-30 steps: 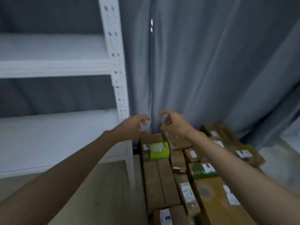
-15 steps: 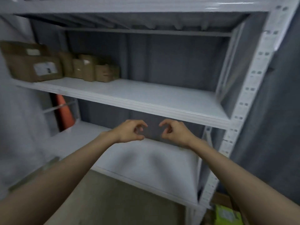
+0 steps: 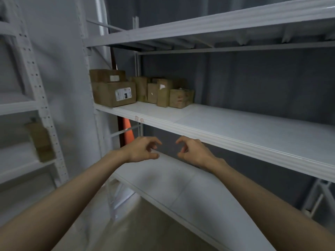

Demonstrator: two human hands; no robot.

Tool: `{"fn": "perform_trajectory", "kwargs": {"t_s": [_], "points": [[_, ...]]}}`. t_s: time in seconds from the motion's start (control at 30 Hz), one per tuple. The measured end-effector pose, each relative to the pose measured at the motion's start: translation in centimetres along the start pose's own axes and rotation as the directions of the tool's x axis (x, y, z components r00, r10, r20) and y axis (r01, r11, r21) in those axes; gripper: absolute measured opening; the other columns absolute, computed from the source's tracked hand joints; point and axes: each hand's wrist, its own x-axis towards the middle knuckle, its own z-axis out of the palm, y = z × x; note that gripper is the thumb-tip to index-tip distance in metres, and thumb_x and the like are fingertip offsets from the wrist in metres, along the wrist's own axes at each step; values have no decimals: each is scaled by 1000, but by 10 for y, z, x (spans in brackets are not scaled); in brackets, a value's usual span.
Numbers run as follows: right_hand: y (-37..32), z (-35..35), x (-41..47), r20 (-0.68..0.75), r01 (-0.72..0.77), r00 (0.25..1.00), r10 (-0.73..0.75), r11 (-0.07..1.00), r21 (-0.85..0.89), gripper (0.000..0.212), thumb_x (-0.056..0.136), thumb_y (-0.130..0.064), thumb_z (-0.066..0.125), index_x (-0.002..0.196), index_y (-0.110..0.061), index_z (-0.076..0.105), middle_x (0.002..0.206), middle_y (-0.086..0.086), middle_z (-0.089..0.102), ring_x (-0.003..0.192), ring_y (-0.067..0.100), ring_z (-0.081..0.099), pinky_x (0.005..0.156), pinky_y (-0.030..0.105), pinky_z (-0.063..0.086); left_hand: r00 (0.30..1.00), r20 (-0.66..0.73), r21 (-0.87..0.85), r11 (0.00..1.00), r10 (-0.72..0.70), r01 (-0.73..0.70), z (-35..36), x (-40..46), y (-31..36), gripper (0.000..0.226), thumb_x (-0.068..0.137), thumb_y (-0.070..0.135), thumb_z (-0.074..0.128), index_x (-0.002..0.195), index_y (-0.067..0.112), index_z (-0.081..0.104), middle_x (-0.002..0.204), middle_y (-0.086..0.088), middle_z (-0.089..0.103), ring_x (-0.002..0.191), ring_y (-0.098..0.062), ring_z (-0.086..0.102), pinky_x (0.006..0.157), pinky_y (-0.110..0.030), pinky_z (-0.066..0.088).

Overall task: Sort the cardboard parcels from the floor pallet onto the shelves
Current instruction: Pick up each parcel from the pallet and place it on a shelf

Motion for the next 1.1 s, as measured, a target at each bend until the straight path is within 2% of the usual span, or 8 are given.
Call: {"fn": "perform_trajectory", "kwargs": {"t_s": [0.17,0.3,0.47,0.6,0.8,0.9,1.03,1.1], "points": [[-9,18,48,41,47,998,-47,999,8,46,91,-30,69,135,-29,53,106,-2,65,96,16,64,88,38,55,999,-24,47,998,-46,47,-15,15,-42,45,90,35,73,131,26,59,113,8,60,97,-9,62,79,-18,49],[-7,21,101,20,72,997,-73,997,33,42,91,-27,68,131,-30,54,102,-3,66,91,16,64,81,35,55,996,-45,64,995,-77,80,-29,47,-70,46,90,31,73,132,23,58,115,5,61,100,-11,63,87,-27,54],[-3,16,180,-21,110,994,-108,992,69,40,92,-24,67,129,-31,55,98,-5,65,89,15,64,85,41,58,994,-39,104,989,-106,109,-53,101,-104,49,90,29,74,135,23,56,121,3,59,105,-15,62,93,-34,55],[-2,12,244,-63,131,991,-122,979,159,40,92,-21,68,129,-28,56,98,-2,67,92,17,65,91,41,57,984,-129,130,982,-121,137,-75,136,-135,45,88,32,75,130,26,59,123,1,63,103,-16,62,93,-39,55],[-6,36,310,-78,157,987,-144,965,209,37,92,-20,66,127,-25,58,93,-6,65,93,17,64,92,41,55,925,-299,115,953,-236,280,-91,149,-192,57,84,44,76,134,28,53,122,5,58,94,-13,62,77,-28,54],[-13,48,336,-43,181,983,-176,969,169,38,91,-22,66,127,-28,56,96,-5,65,92,16,64,90,43,56,880,-369,75,934,-299,348,-106,157,-223,60,85,39,77,137,25,52,128,0,57,95,-14,61,71,-19,49],[-32,55,377,-47,200,980,-195,964,175,40,90,-25,66,127,-31,55,93,-9,64,90,14,64,88,44,56,825,-450,29,918,-342,396,-124,169,-259,64,84,38,78,138,22,49,130,-4,54,93,-15,58,71,-23,49],[-43,61,396,-41,214,977,-210,961,174,42,89,-25,67,128,-31,54,94,-7,65,91,16,64,89,44,55,804,-462,-9,908,-375,418,-132,177,-276,68,84,38,78,141,20,46,134,-6,52,97,-18,58,83,-32,53]]}}
